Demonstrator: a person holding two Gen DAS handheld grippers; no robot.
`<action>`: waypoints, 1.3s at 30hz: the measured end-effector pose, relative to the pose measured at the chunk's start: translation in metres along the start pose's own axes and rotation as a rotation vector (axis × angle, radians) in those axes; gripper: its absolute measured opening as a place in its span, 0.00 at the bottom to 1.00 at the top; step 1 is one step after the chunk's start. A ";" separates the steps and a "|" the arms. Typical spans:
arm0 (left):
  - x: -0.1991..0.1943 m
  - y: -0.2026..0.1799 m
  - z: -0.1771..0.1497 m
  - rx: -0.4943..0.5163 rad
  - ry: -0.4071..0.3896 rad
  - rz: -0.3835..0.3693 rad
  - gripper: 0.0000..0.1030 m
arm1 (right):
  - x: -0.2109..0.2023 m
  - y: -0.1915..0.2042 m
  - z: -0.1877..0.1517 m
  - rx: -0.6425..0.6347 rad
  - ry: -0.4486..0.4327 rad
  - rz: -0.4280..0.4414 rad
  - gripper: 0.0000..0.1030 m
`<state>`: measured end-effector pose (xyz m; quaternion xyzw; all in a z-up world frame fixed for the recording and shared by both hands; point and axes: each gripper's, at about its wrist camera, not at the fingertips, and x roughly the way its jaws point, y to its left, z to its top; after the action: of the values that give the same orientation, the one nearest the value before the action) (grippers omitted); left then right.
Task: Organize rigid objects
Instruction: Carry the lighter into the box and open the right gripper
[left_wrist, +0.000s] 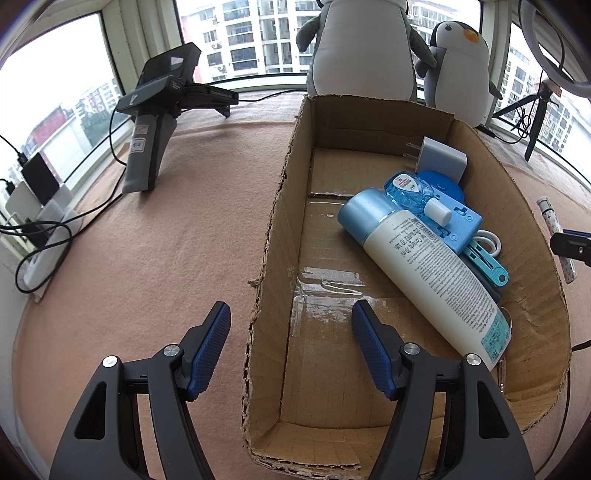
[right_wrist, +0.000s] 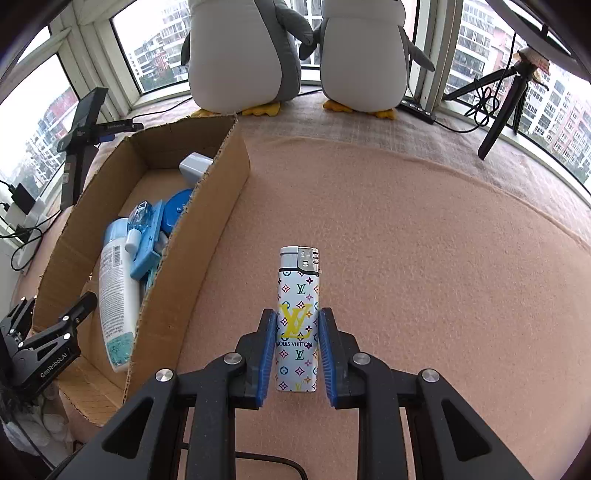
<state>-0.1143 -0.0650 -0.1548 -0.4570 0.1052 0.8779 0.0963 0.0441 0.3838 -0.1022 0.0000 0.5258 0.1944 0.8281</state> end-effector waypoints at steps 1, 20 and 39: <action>0.000 0.000 0.000 0.000 0.000 0.000 0.67 | -0.005 0.003 0.003 -0.009 -0.014 -0.002 0.20; 0.000 0.000 0.000 0.000 0.000 -0.003 0.67 | -0.033 0.083 0.055 -0.149 -0.131 0.130 0.20; 0.001 0.000 -0.001 0.002 -0.001 -0.004 0.67 | -0.037 0.110 0.055 -0.208 -0.129 0.161 0.32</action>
<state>-0.1139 -0.0649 -0.1560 -0.4570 0.1049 0.8778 0.0986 0.0429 0.4846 -0.0232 -0.0312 0.4466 0.3135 0.8374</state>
